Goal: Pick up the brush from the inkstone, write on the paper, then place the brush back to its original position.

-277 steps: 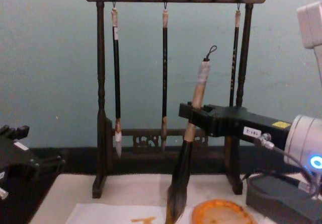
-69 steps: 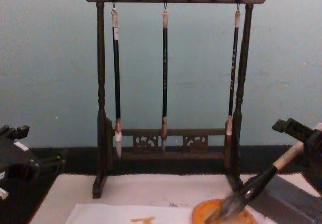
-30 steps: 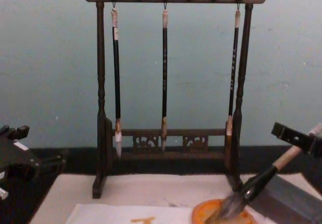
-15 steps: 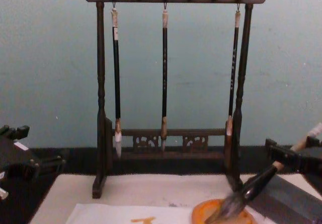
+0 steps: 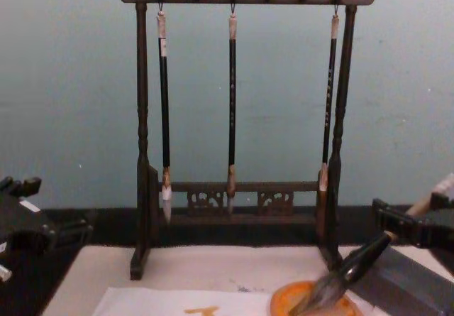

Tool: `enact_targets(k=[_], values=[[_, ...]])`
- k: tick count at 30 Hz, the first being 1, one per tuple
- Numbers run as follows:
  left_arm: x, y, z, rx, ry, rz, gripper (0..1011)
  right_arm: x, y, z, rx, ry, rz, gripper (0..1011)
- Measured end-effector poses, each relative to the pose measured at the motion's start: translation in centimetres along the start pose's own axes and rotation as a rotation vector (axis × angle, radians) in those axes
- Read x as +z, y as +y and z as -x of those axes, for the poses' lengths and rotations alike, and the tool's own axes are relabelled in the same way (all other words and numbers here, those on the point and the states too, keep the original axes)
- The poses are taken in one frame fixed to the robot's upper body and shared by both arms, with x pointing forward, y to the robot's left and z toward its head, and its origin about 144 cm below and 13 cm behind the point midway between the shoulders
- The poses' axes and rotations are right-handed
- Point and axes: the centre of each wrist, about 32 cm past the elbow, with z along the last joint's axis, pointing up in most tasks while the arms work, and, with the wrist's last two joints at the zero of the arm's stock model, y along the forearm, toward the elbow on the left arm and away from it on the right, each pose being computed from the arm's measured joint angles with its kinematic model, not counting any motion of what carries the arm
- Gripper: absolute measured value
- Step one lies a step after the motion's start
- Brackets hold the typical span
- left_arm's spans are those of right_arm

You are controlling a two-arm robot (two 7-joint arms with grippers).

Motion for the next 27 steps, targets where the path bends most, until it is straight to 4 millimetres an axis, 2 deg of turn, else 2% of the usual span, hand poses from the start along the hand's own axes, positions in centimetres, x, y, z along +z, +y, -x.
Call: enact_targets(k=[27], values=[[0.0, 0.0, 0.0, 0.0, 0.0, 0.0, 1010, 0.05, -0.04, -0.06, 0.002, 0.008, 0.0, 1000]])
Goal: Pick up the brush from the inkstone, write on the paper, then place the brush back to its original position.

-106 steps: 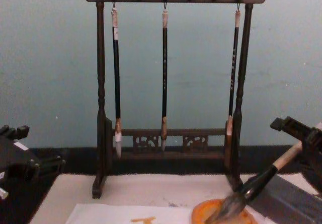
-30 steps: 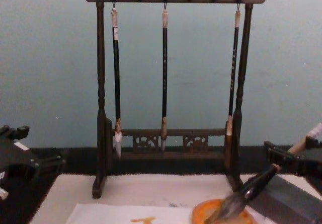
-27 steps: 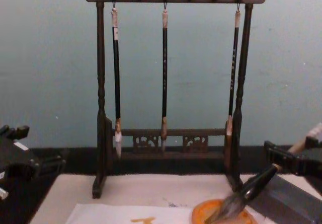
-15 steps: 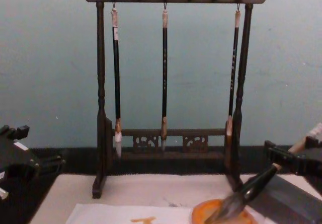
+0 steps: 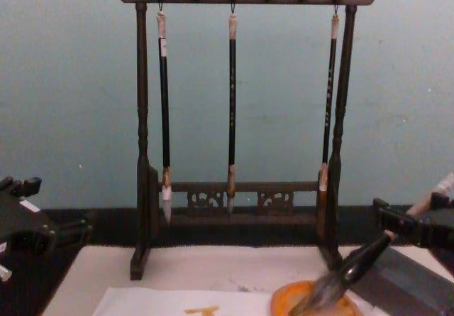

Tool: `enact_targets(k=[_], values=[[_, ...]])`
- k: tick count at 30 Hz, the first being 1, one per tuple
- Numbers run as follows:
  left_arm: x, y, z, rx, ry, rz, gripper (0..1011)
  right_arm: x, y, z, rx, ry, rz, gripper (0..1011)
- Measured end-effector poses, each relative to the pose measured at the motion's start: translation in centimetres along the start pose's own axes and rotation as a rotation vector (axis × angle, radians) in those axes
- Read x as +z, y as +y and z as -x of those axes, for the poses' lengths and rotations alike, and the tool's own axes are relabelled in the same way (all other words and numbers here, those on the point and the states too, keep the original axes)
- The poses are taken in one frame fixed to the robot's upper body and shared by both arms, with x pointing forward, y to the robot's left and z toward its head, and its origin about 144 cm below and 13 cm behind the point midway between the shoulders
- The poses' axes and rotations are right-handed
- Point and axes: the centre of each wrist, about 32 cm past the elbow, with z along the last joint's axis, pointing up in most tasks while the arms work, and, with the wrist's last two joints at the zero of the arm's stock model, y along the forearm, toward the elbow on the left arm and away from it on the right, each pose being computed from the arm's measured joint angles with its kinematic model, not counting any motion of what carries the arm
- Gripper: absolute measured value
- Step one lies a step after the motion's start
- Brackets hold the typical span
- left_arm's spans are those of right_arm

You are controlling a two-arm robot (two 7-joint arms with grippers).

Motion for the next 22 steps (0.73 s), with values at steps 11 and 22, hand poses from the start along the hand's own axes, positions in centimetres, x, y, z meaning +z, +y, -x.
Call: enact_targets(k=[11, 22], values=[[0.0, 0.0, 0.0, 0.0, 0.0, 0.0, 1010, 0.0, 0.0, 0.0, 0.0, 0.001, 0.001, 1000], [0.0, 0.0, 0.0, 0.0, 0.0, 0.0, 1010, 0.0, 0.0, 0.0, 0.0, 0.001, 0.001, 1000]])
